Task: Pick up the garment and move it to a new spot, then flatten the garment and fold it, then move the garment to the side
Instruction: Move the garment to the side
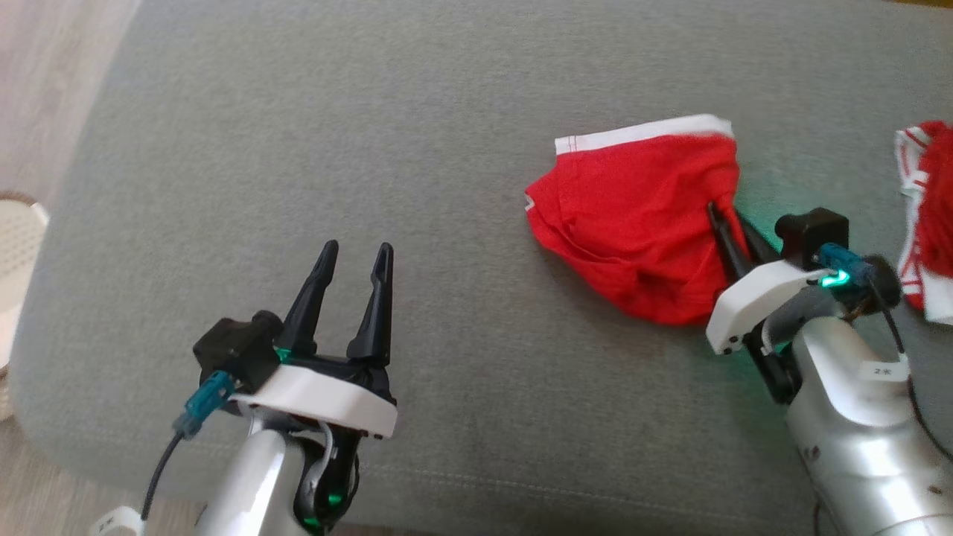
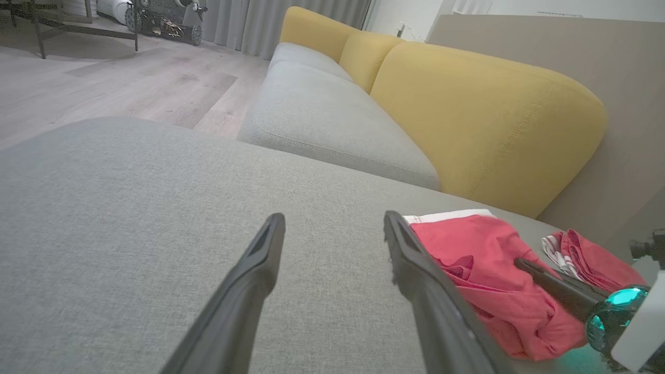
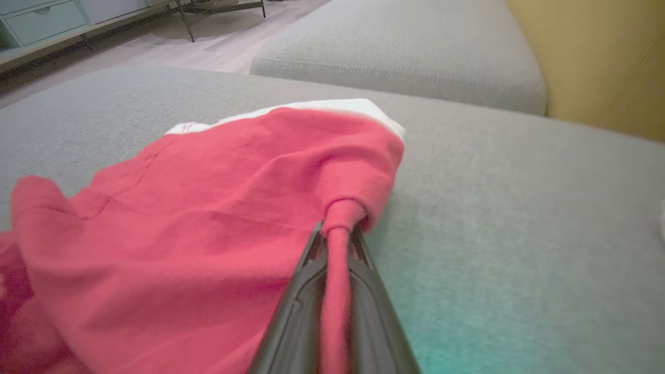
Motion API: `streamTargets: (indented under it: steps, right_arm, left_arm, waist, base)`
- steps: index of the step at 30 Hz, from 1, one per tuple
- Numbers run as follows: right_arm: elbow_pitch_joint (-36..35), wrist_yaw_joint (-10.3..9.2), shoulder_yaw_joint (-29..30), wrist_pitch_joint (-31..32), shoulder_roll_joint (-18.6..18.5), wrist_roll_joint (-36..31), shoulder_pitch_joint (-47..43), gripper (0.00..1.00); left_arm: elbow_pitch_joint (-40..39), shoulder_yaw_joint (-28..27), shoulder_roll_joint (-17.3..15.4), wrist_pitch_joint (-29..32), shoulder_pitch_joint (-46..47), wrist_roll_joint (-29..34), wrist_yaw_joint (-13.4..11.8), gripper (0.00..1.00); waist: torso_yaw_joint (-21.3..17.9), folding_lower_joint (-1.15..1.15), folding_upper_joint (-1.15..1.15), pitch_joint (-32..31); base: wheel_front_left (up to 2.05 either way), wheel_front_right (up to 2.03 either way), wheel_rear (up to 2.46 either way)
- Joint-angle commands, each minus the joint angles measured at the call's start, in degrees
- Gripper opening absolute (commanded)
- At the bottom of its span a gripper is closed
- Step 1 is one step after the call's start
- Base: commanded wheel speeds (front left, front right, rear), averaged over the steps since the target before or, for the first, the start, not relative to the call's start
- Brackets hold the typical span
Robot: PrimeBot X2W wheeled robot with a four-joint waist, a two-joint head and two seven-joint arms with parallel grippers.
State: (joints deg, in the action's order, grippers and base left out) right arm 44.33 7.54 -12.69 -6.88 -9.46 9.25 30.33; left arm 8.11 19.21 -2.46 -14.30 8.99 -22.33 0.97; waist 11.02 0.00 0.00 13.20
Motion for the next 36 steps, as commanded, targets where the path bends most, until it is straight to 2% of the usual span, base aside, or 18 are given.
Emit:
streamTargets:
  steps: [1,7,11,18,23,27,31,36]
  right_arm:
    - [-1.3,-0.05,-1.2,-1.5,-0.4,-1.2,2.1,0.0]
    - [-2.4,-0.05,-4.7,-4.4,-3.7,-8.9,3.6,0.0]
    - [-4.9,-0.05,-8.7,-3.7,-7.1,-10.8,5.2,0.0]
    - [-10.8,-0.05,-15.8,0.8,-17.9,-7.2,9.7,0.0]
    - [-12.3,-0.05,-16.7,4.1,-24.8,-2.1,13.7,0.0]
    - [-10.9,-0.05,-14.8,6.0,-26.7,0.3,16.4,0.0]
    - [-8.4,-0.05,-11.9,8.0,-26.1,1.6,18.1,0.0]
    - [-6.1,-0.05,-8.5,10.0,-25.1,-0.3,18.9,0.0]
  left_arm:
    - [-1.7,-2.2,-0.4,-0.7,2.3,0.3,-0.1,1.0]
    - [-2.0,-2.3,-0.4,-0.7,2.2,0.8,0.3,1.0]
    - [-2.2,-2.4,-0.4,-0.7,2.5,1.7,0.8,1.0]
    - [-2.7,-2.4,-0.4,-0.7,4.9,3.6,2.0,1.0]
    - [-2.6,-2.6,-0.4,-0.7,8.1,5.3,3.1,1.0]
    - [-2.5,-3.0,-0.4,-0.7,10.7,6.3,3.8,1.0]
    - [-2.3,-3.3,-0.4,-0.7,12.3,6.9,4.3,1.0]
    - [-1.9,-4.2,-0.4,-0.7,13.3,7.3,4.8,1.0]
  waist:
    - [-1.0,0.0,0.0,-0.5]
    - [-5.6,0.0,0.0,-1.5]
    - [-9.6,0.0,0.0,-1.4]
    - [-15.8,0.0,0.0,2.0]
    - [-18.8,0.0,0.0,6.3]
    - [-20.4,0.0,0.0,9.5]
    - [-21.2,0.0,0.0,11.8]
    - [-21.2,0.0,0.0,13.8]
  base:
    - [0.0,0.0,0.0]
    - [0.0,0.0,0.0]
    - [0.0,0.0,0.0]
    - [0.0,0.0,0.0]
    - [0.0,0.0,0.0]
    - [0.0,0.0,0.0]
    - [0.0,0.0,0.0]
    - [0.0,0.0,0.0]
